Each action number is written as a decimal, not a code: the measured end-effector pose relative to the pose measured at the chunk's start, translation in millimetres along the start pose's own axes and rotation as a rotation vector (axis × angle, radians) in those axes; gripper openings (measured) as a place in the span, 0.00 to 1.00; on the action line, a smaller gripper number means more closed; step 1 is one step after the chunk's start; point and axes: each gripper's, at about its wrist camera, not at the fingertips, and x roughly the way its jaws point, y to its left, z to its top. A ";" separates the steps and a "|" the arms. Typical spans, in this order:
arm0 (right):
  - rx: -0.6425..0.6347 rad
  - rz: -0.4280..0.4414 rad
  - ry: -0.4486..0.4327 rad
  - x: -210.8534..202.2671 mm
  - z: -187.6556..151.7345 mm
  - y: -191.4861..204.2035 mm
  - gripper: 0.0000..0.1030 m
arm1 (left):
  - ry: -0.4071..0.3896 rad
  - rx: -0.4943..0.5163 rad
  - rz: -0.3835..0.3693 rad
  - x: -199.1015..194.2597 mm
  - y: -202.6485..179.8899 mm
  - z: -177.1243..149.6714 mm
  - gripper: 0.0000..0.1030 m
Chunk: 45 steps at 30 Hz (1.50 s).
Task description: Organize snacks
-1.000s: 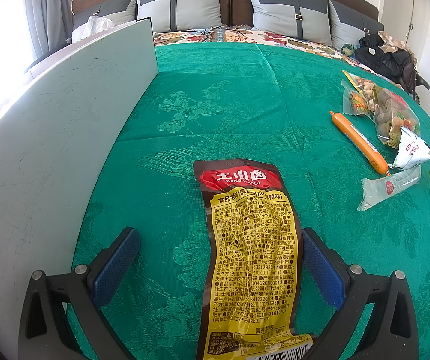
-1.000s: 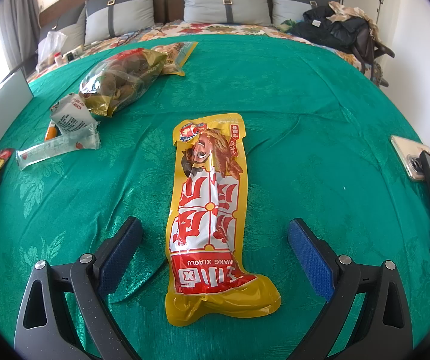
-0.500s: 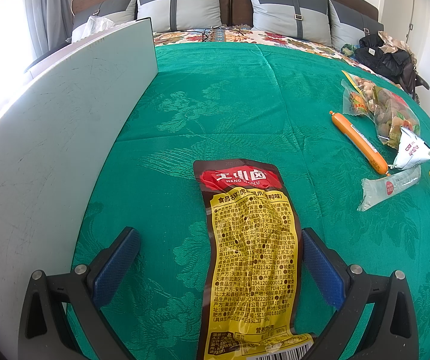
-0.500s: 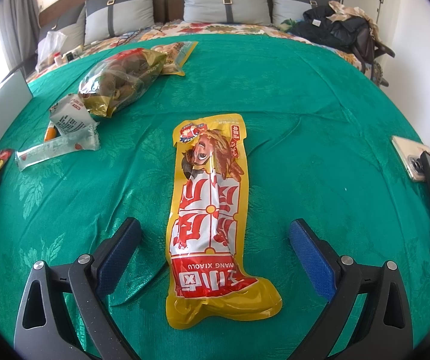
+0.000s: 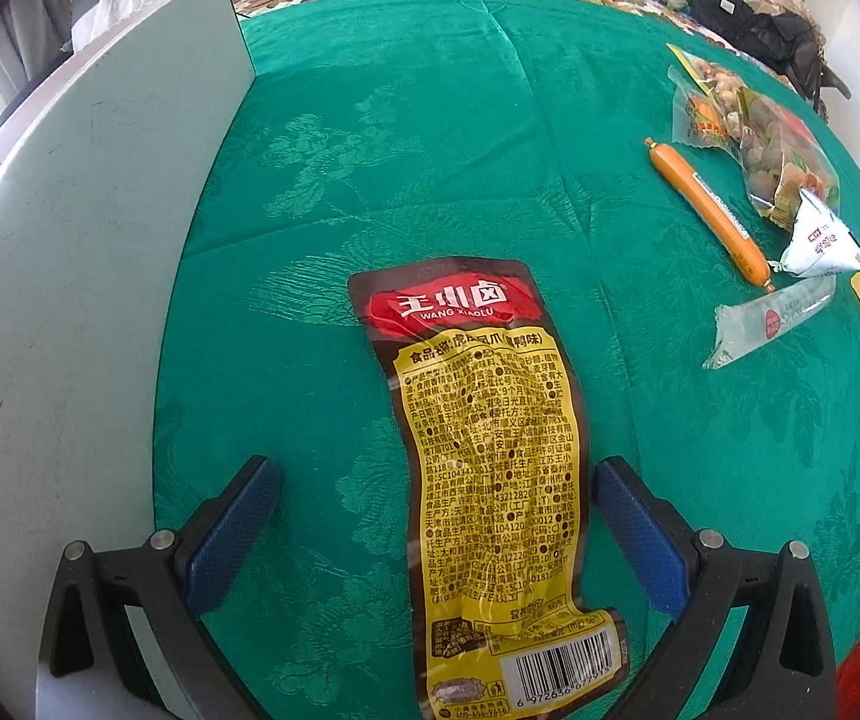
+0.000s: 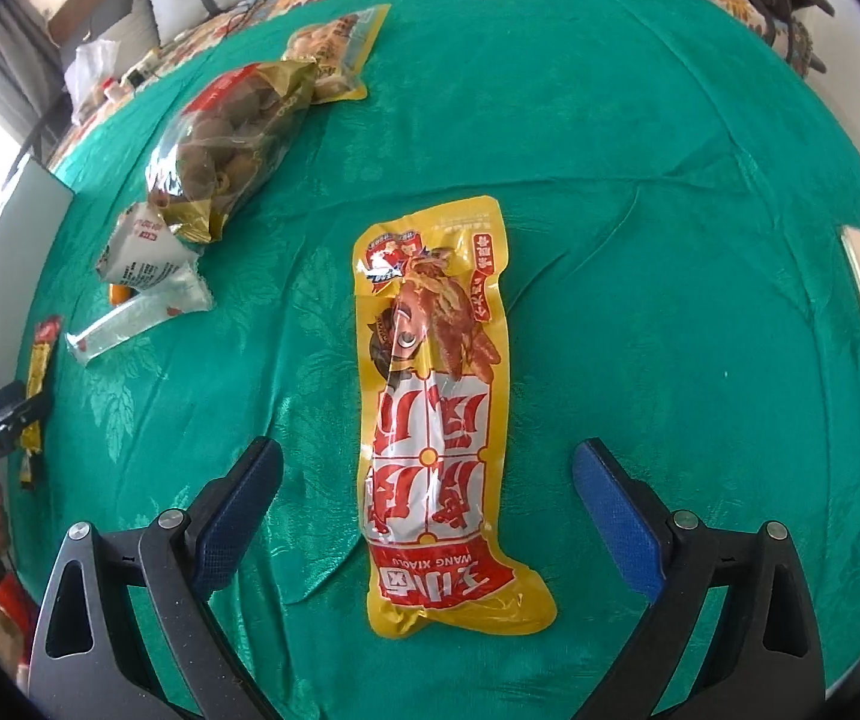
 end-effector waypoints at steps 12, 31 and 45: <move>0.101 0.261 -0.062 -47.1 -47.3 3.1 0.42 | -0.157 -0.090 -0.250 -61.0 20.1 -55.2 0.36; -0.401 0.713 -0.249 -189.6 24.3 415.0 0.54 | -0.380 -0.407 0.015 -203.1 218.2 -118.7 0.54; -0.469 0.134 -0.420 -92.4 -24.5 261.2 0.72 | -0.489 -0.298 -0.084 -206.7 133.5 -142.4 0.80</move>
